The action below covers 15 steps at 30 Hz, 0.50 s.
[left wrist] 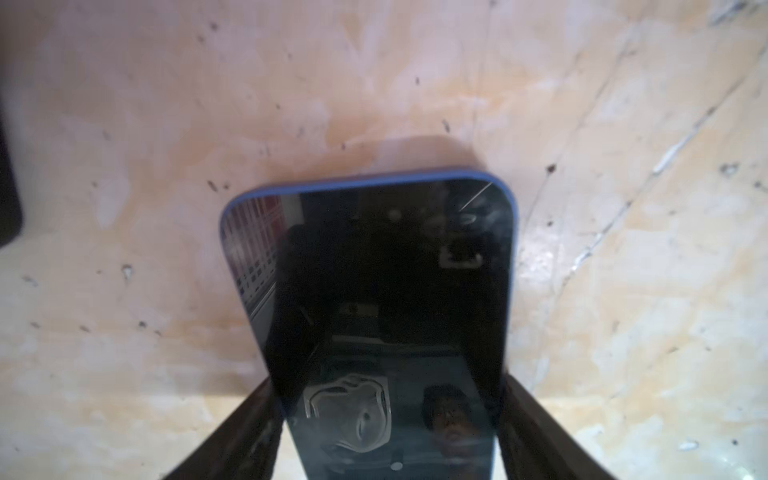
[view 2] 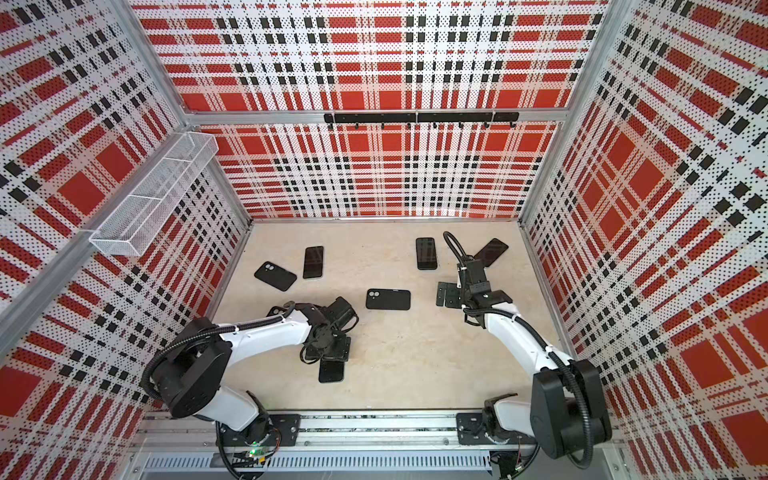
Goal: Put the phone into the phone case
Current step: 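Grasp the blue-framed phone with the left gripper and lift it, then hold the phone up with the left gripper while the right gripper grasps its edge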
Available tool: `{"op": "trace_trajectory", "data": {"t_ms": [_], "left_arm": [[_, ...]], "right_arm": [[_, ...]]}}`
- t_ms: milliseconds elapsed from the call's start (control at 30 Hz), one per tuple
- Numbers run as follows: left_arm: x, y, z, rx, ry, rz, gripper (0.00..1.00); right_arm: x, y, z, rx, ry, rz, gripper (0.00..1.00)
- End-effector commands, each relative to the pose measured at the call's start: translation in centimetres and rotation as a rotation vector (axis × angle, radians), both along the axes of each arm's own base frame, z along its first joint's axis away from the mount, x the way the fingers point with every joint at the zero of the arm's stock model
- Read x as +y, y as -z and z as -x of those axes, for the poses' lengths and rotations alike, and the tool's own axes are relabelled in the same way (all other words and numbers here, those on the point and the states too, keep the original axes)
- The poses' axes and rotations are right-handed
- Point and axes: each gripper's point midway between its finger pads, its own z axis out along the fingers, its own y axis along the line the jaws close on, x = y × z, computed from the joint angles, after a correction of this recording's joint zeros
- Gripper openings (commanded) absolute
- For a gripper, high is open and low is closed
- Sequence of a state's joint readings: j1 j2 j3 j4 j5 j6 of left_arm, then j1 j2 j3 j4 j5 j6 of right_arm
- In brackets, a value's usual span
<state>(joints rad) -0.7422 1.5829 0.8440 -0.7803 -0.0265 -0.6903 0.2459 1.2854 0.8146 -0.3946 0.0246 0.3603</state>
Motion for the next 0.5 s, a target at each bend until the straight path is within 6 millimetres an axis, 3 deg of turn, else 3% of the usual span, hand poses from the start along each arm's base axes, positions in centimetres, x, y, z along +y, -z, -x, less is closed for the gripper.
{"op": "trace_trajectory", "data": {"t_ms": [0, 133, 300, 467], "left_arm": [[-1.5, 1.2, 0.2, 0.037, 0.025, 0.035, 0.72], [-2.2, -1.1, -1.3, 0.001, 0.022, 0.084, 0.71], [-3.0, -5.4, -4.3, -0.084, -0.014, 0.216, 0.69], [-2.2, -8.6, -7.9, -0.199, -0.127, 0.326, 0.58]], "right_arm": [[1.9, -0.4, 0.1, -0.042, -0.099, -0.060, 1.00], [5.8, -1.7, 1.0, -0.085, -0.262, -0.166, 1.00], [12.0, -3.4, 3.0, -0.152, -0.475, -0.236, 0.98], [17.7, -5.6, 5.1, -0.280, -0.599, -0.411, 0.92]]}}
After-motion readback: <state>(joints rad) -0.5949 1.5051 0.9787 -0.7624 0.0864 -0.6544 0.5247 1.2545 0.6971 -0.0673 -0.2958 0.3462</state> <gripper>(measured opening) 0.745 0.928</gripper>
